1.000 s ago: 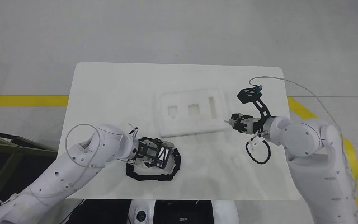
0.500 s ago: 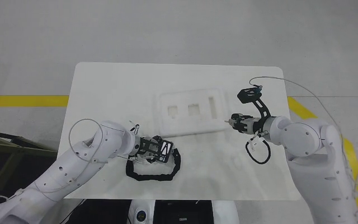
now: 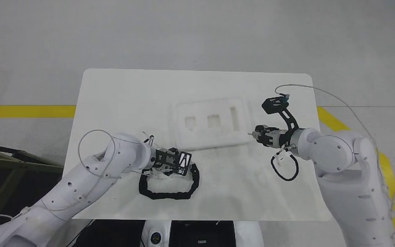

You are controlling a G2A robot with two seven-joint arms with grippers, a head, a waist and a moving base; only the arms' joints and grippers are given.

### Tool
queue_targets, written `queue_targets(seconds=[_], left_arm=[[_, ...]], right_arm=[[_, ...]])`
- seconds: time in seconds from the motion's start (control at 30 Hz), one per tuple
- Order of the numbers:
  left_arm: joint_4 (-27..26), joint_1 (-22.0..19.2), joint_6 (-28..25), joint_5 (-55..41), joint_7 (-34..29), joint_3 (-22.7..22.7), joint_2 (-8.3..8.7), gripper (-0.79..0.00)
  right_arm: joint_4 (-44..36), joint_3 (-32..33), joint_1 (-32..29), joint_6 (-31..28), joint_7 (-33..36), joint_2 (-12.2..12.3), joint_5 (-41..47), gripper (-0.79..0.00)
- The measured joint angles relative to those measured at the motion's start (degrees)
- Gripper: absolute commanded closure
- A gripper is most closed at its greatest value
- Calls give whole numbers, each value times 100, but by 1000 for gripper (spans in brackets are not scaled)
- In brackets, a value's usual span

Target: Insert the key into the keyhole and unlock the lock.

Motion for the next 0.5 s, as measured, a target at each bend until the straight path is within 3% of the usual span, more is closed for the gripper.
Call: queue_targets(seconds=[0.23, 0.37, 0.43, 0.5], left_arm=[[72, -12, -43, -108, -67, -9, -53, -332], [114, -35, -84, -168, -121, 14, -92, -283], [134, -46, -107, -202, -143, 22, -111, -246], [152, -57, -130, -236, -159, 23, -125, -151]], right_arm=[[0, 0, 0, 0, 0, 0, 0, 0], [0, 0, 0, 0, 0, 0, 0, 0], [0, 0, 0, 0, 0, 0, 0, 0], [0, 0, 0, 0, 0, 0, 0, 0]])
